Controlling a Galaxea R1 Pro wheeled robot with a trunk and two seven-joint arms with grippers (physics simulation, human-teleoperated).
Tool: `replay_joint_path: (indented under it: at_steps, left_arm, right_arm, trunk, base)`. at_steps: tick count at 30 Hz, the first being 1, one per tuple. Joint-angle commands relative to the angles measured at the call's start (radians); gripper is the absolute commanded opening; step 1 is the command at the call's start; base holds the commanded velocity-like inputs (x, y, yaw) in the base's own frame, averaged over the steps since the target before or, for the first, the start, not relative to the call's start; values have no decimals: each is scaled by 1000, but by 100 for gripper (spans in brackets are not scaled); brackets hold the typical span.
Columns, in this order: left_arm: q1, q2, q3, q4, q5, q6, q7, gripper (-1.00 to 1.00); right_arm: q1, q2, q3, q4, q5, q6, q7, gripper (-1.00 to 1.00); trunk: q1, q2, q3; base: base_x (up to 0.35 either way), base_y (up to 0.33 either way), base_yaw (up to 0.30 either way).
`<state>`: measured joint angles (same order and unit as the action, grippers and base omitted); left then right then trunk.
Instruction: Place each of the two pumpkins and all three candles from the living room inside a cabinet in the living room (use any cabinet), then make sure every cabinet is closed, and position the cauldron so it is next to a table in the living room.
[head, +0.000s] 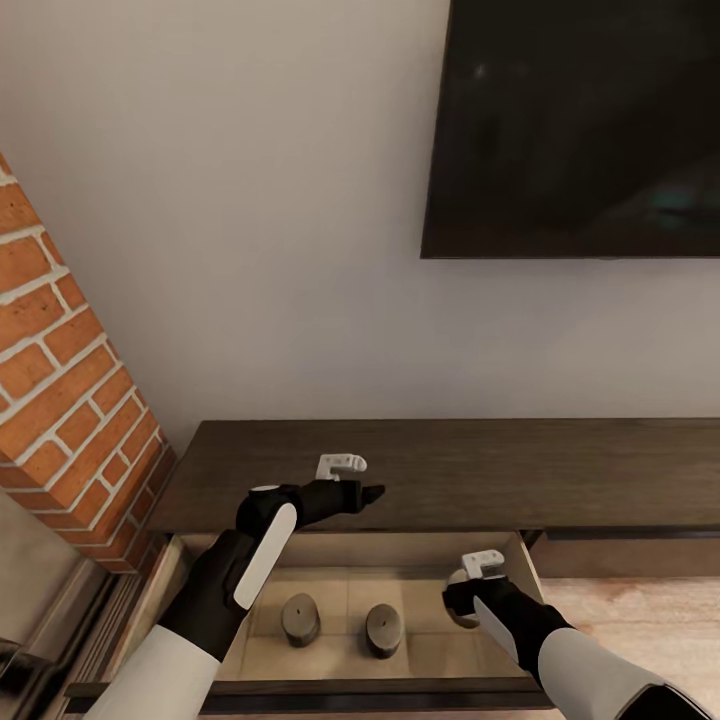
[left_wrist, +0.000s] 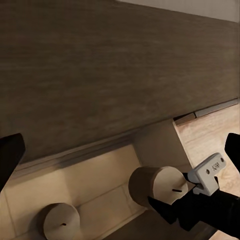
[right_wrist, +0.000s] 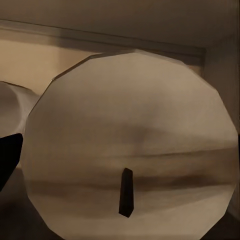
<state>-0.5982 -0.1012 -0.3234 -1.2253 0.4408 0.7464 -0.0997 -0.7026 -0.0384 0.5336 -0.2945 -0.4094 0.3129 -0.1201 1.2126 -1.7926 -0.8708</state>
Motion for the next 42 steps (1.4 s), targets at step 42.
replay_joint_path:
  at_steps: [42]
  left_arm:
    - [23, -1, 1, 10, 1, -47, 0, 100]
  right_arm:
    - [0, 5, 0, 12, -1, -13, -15, -100]
  trunk:
    - [69, -126, -56]
  base:
    - [0, 0, 36]
